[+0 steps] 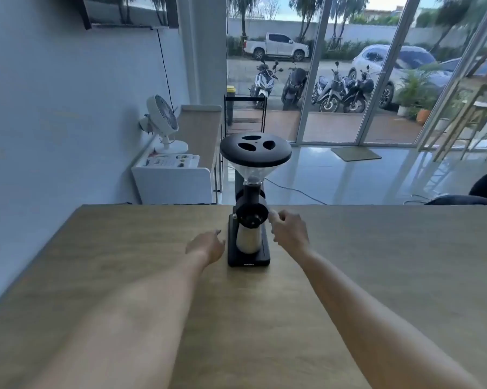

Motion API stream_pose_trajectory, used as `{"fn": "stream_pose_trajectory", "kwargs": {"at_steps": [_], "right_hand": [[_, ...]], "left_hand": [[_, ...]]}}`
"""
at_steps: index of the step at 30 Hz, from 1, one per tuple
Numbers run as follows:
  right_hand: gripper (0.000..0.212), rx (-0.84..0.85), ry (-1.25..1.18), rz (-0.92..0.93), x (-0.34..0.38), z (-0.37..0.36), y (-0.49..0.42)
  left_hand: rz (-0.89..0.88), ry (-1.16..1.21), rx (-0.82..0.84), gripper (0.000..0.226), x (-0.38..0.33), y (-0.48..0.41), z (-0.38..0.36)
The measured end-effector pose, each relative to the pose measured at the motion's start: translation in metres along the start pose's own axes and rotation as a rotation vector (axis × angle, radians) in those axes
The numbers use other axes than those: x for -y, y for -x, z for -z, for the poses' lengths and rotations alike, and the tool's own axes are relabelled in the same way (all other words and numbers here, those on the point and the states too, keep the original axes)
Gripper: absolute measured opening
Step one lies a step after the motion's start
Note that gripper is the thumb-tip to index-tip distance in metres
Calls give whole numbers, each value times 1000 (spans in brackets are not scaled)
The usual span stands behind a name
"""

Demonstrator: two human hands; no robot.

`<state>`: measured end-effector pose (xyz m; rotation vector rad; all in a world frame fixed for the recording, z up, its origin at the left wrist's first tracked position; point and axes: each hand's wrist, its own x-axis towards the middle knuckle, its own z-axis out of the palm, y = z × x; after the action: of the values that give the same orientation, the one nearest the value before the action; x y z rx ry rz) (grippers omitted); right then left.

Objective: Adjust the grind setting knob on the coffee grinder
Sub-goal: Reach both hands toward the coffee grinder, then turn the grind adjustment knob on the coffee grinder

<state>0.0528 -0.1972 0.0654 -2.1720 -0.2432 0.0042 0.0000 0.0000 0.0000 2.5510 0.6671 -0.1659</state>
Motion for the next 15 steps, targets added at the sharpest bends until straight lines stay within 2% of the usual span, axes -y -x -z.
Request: {"fn": "stream_pose_trajectory", "kwargs": {"at_steps": [4,8,15], "right_hand": [[53,125,-220,-149,-7,-16,1],[45,282,-476,-294,-8,-26,1],[41,510,-787,-379,-14,-29,-6]], "left_hand": [[41,-9,64,54,6,-2,-26],[19,-4,36,55,10,-8,-47],[-36,-101,-5,64,17,-17,-77]]}}
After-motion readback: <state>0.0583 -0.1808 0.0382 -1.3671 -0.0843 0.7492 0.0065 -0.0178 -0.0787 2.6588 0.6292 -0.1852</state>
